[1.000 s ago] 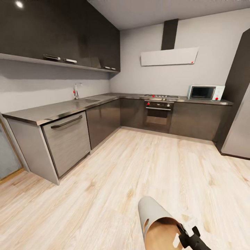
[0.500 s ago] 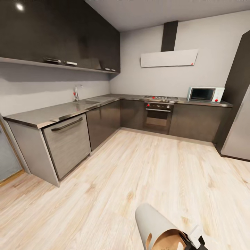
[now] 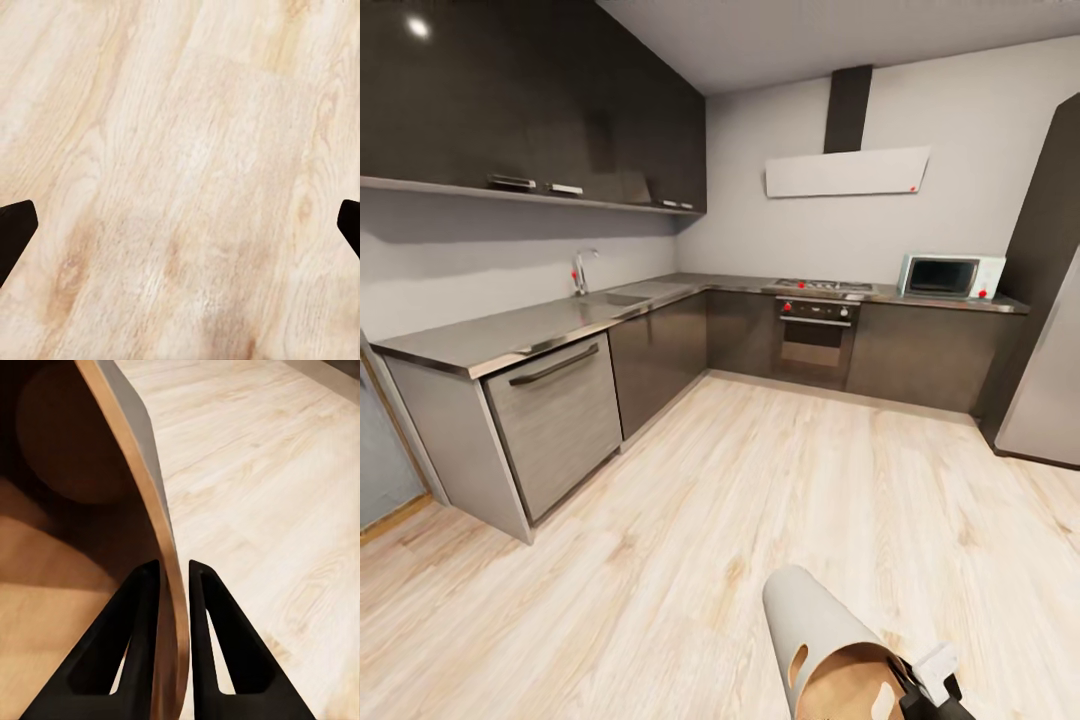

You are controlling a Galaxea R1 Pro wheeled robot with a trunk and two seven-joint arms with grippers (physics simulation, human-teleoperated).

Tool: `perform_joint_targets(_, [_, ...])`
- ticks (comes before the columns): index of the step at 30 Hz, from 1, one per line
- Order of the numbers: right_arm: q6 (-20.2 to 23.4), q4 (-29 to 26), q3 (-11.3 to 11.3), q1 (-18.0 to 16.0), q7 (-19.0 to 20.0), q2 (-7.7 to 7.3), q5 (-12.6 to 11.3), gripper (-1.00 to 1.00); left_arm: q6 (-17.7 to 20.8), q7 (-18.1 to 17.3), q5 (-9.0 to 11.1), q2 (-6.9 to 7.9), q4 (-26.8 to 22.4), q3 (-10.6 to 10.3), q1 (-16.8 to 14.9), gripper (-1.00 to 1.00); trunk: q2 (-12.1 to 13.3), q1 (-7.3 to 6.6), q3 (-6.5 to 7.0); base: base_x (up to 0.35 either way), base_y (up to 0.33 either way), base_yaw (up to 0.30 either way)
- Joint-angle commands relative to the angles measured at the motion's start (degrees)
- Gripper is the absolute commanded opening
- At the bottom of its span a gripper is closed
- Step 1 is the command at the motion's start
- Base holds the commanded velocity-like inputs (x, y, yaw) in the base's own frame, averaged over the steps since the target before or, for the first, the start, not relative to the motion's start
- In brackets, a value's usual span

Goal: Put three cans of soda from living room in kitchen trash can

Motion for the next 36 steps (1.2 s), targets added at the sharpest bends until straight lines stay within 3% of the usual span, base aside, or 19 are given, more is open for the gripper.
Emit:
perform_joint_targets(1, [0.09,-0.12,-0.44,-0.02,0.26,0.04,-0.65,-1.00,0.00,0.01,-0.01,-0.02,0.01,0.00,-0.01,1.00,0.41,-0.23,0.19,0.000,0.000,0.000])
perform_joint_targets(22, [-0.03,1.29,-0.51,-0.01,0.30,0.14,-0.62,-1.00,-1.20,0.11,0.20,0.04,0.66,0.16,-0.02,1.00,8.84,-4.84,3.96,0.000,0.000,0.000])
perform_joint_targets(36, [0.03,1.77,-0.37,-0.01,-0.22,1.29,-0.54,-1.00,-2.64,0.77,0.04,0.02,0.85,0.28,-0.02,1.00,14.45,-7.92,6.48,0.000,0.000,0.000])
